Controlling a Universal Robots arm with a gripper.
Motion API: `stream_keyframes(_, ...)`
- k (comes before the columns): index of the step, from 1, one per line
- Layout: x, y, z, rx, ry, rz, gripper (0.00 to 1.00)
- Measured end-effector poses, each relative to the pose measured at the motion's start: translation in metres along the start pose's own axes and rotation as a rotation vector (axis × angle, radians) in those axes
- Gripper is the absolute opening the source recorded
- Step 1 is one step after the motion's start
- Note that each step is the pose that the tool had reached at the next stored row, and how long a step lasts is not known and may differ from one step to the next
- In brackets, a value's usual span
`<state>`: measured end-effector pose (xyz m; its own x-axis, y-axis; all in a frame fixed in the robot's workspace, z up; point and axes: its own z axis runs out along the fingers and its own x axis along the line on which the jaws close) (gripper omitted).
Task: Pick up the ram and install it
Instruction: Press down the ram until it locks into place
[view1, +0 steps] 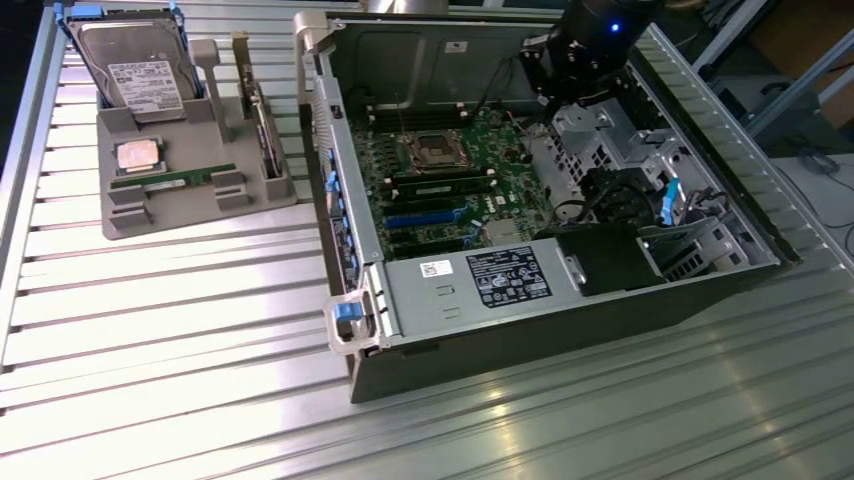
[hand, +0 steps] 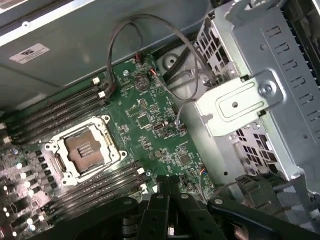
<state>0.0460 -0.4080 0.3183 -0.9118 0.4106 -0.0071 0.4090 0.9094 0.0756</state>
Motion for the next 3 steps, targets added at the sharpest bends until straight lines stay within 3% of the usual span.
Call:
stream_keyframes(1, 0.0, 0.0, 0.0001, -0.0003, 0.0041, -0.055, 0.11)
stream_keyframes(3, -0.0004, 0.0002, 0.0002, -0.0007, 0.0074, -0.099, 0.11)
